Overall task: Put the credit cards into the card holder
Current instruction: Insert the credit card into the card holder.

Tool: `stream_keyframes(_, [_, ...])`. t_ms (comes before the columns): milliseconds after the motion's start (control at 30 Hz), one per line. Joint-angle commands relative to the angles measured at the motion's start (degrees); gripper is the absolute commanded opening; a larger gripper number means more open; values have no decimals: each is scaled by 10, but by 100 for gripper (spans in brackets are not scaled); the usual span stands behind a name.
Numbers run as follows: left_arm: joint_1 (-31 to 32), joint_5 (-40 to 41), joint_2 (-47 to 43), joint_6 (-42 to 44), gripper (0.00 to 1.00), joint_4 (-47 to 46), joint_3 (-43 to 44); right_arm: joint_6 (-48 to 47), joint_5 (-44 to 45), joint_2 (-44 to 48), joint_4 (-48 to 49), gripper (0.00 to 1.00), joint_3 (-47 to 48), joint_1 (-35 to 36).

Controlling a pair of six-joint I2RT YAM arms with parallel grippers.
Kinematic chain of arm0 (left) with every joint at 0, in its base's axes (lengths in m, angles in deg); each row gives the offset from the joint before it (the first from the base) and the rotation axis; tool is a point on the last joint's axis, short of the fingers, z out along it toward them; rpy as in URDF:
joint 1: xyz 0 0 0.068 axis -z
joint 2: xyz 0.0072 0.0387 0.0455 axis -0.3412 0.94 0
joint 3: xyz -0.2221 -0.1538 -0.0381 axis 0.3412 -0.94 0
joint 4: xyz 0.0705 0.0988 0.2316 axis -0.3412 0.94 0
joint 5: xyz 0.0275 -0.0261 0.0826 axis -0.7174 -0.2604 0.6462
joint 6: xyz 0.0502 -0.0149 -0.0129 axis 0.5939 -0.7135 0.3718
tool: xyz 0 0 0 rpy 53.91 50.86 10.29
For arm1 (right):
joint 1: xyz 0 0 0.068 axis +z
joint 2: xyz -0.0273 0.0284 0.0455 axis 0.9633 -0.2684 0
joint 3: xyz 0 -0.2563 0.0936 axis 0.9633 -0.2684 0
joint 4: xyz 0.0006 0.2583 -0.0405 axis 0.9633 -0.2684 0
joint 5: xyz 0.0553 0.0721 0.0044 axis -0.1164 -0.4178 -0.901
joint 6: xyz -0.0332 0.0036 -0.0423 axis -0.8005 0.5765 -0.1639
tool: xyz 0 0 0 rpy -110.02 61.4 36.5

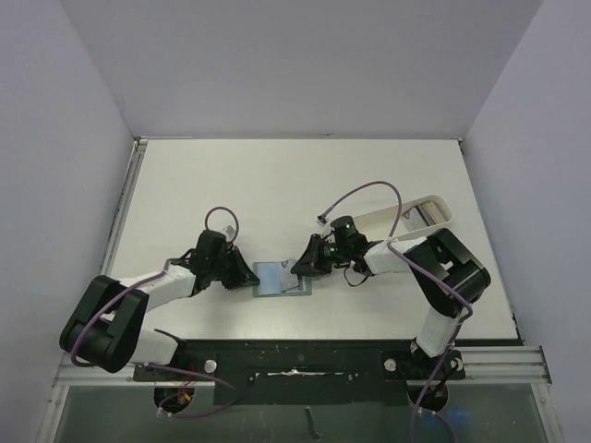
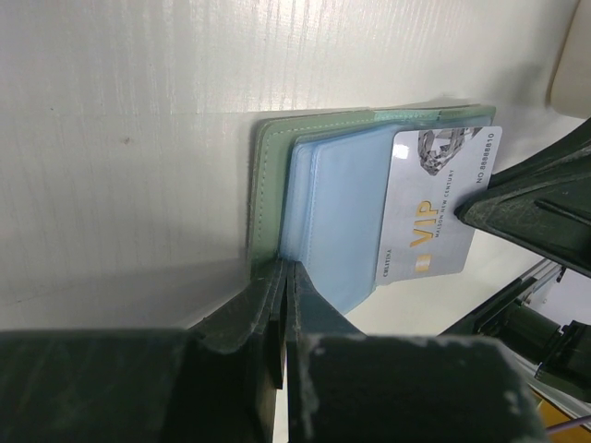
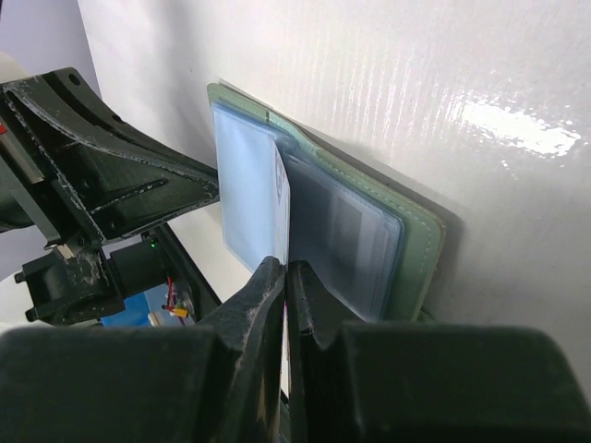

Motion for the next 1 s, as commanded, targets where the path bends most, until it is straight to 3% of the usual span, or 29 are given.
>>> stream_keyframes(0, [5,20,1,9,0,28,-14,-15,1,21,-10,1,-14,-17])
stream_keyframes(600, [18,19,-3,0,0,25,-19,-13,-3,-12,-9,1,21,10])
stream_keyframes(967, [23,21,-8,-1,0,26,-24,23,-23,-14,64,1,3,16])
